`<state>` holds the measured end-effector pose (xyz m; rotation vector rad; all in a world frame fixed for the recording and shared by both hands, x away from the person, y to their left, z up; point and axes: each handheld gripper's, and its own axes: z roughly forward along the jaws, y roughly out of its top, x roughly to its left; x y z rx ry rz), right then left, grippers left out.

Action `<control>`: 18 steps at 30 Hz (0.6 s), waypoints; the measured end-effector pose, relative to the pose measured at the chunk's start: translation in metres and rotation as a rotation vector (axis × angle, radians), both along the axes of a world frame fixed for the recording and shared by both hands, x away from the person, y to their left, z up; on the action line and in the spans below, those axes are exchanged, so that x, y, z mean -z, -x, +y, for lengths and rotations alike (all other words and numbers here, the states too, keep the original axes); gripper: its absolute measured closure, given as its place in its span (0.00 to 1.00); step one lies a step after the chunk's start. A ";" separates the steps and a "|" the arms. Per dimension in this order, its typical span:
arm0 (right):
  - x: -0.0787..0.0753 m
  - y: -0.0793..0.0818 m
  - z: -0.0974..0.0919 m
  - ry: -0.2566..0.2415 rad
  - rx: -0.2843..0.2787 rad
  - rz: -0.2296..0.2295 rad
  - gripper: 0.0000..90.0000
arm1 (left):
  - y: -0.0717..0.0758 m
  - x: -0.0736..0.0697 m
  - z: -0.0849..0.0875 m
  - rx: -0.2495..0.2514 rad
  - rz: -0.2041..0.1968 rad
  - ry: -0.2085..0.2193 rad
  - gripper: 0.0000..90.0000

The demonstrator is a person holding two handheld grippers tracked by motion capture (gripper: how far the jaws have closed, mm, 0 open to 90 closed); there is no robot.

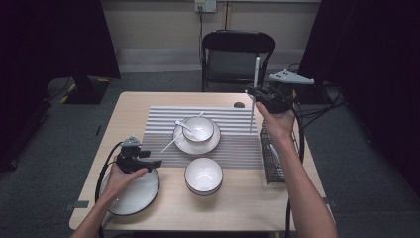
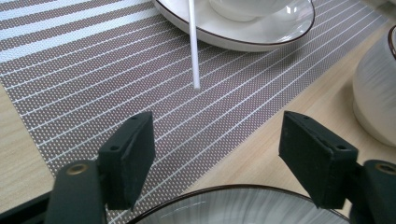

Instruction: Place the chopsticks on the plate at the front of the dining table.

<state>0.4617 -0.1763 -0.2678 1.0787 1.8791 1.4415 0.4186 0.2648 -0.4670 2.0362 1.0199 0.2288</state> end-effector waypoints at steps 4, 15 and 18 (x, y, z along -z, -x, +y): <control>0.008 0.000 0.006 -0.006 -0.017 0.013 0.95 | 0.001 -0.002 -0.001 0.005 -0.005 0.009 0.29; 0.015 0.001 0.028 -0.024 -0.062 0.016 0.95 | 0.004 -0.008 0.000 0.001 -0.036 0.037 0.27; 0.015 0.001 0.034 -0.026 -0.073 0.016 0.95 | 0.004 -0.009 0.000 0.009 -0.034 0.048 0.27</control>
